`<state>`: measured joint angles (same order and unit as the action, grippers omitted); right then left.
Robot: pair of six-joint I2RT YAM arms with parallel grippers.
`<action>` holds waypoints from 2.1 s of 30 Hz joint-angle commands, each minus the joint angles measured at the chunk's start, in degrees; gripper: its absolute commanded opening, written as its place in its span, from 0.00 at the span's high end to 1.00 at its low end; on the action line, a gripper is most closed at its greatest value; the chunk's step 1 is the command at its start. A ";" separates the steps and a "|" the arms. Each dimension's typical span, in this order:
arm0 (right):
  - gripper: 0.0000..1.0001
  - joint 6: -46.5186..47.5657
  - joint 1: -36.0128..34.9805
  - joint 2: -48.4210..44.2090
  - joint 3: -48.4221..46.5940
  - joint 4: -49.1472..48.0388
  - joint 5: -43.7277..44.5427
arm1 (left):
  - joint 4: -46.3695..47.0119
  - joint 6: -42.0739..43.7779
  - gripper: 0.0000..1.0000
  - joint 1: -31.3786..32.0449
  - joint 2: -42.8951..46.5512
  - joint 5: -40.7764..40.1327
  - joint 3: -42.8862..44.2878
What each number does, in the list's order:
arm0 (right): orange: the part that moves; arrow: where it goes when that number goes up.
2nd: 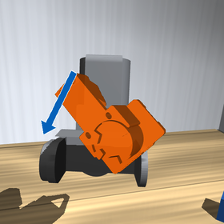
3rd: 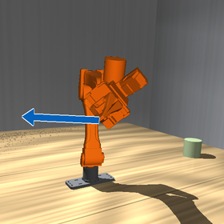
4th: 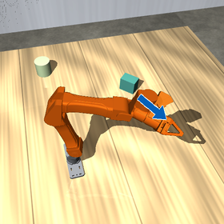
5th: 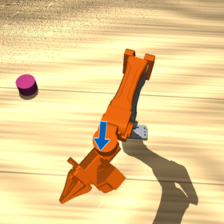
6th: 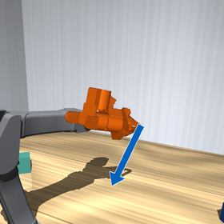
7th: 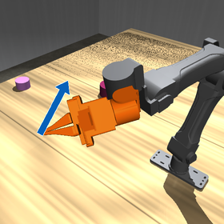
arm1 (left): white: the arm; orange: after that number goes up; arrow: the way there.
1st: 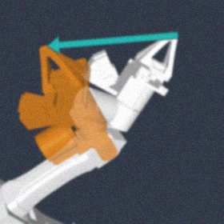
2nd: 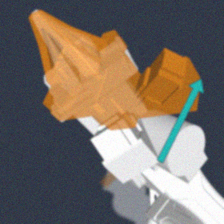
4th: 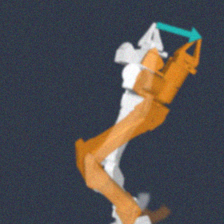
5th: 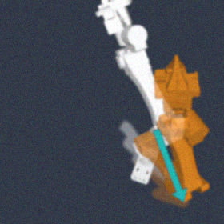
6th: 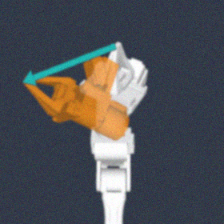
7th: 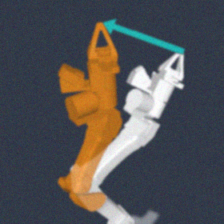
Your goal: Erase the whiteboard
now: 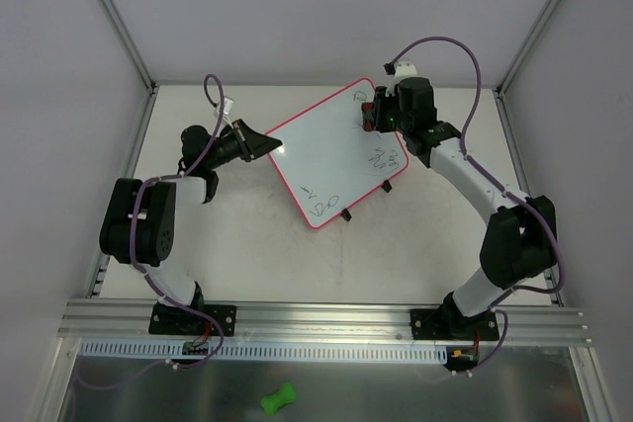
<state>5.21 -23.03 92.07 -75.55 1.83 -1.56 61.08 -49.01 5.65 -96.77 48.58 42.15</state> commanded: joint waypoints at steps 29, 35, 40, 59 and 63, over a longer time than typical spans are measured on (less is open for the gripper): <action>1.00 1.47 0.00 6.28 -7.95 -3.32 3.59 | 1.42 -9.35 0.99 -1.69 -12.48 24.73 16.30; 1.00 1.38 0.09 6.28 -7.60 -3.32 3.67 | -4.21 -2.49 0.53 -2.05 -8.88 20.42 13.84; 1.00 1.38 0.09 5.93 -7.42 -3.32 3.50 | -0.01 -3.88 0.50 -1.96 -7.12 15.86 9.81; 1.00 1.38 0.26 4.61 -6.10 -3.85 2.79 | 30.94 -11.01 0.46 2.26 -9.13 -7.53 -6.91; 1.00 1.29 0.35 4.52 -5.66 -4.02 2.62 | 35.25 -9.79 0.43 3.66 -9.40 -12.00 -9.02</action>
<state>5.67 -22.96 98.85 -80.99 0.19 1.04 73.41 -59.48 7.99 -105.78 41.95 34.65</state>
